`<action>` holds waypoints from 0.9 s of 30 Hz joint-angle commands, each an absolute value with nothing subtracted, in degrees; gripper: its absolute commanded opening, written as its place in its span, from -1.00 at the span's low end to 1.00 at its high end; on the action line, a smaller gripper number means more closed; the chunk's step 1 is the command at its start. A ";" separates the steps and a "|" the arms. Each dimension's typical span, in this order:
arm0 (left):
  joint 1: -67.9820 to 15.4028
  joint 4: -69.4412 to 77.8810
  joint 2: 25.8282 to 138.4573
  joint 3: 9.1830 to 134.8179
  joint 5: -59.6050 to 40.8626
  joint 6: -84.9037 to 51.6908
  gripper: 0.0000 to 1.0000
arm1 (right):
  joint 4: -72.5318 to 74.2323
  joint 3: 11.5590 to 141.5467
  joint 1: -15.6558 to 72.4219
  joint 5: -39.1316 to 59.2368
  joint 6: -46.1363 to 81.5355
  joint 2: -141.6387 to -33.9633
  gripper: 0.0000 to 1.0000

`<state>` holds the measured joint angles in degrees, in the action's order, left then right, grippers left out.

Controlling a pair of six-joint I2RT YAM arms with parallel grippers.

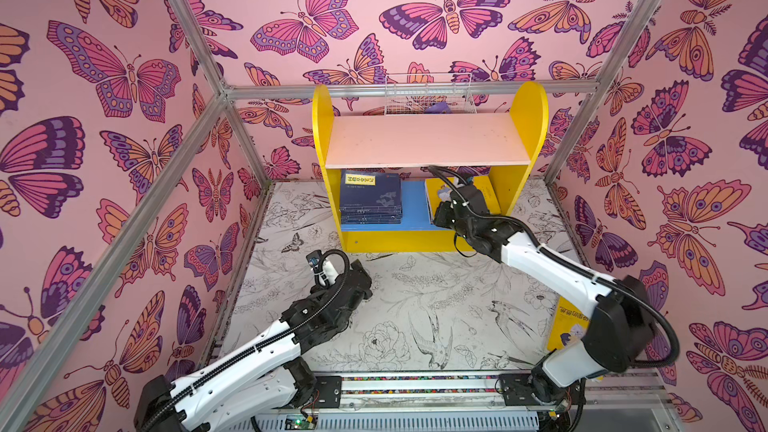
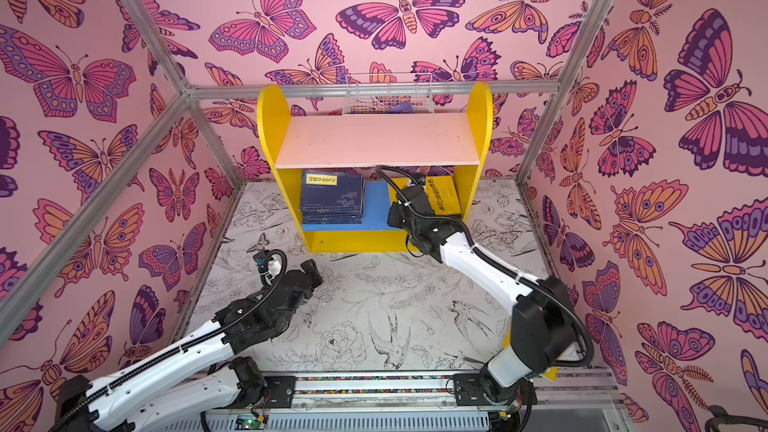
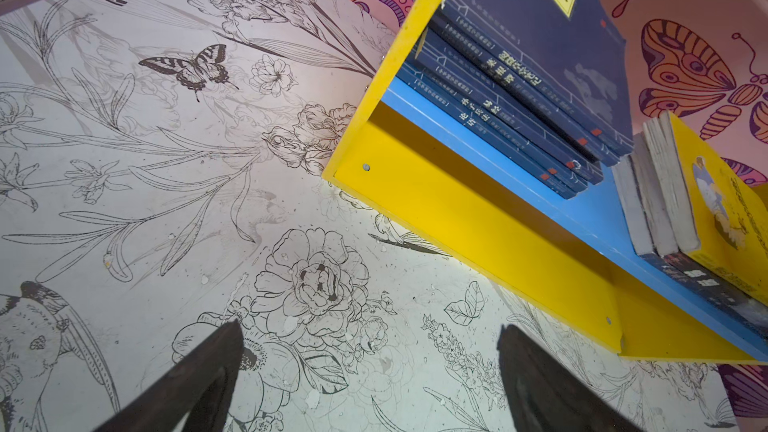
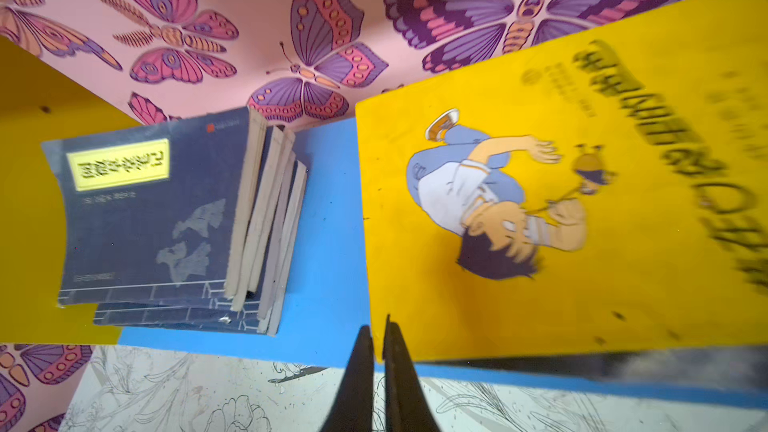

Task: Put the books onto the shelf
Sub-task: 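Push the yellow cartoon book flat and square on the stack with the right gripper, then move the right gripper down to the second yellow book on the table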

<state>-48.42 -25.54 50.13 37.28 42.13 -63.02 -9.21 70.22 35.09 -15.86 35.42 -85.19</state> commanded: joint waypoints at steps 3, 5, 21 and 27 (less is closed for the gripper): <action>-48.78 -24.27 52.45 38.55 40.89 -59.27 0.94 | -26.32 61.79 29.18 -21.82 45.40 -71.63 -0.62; -48.78 -22.83 53.61 38.57 40.70 -58.67 0.94 | -33.67 55.82 22.85 -18.44 51.31 -66.58 -0.54; -47.91 -14.54 54.89 38.50 35.54 -48.81 0.95 | -50.53 33.13 -30.44 -22.09 49.76 -55.73 0.99; -47.55 -14.62 51.38 37.49 34.85 -47.17 0.95 | -44.39 33.28 -43.73 -18.97 52.26 -64.90 1.00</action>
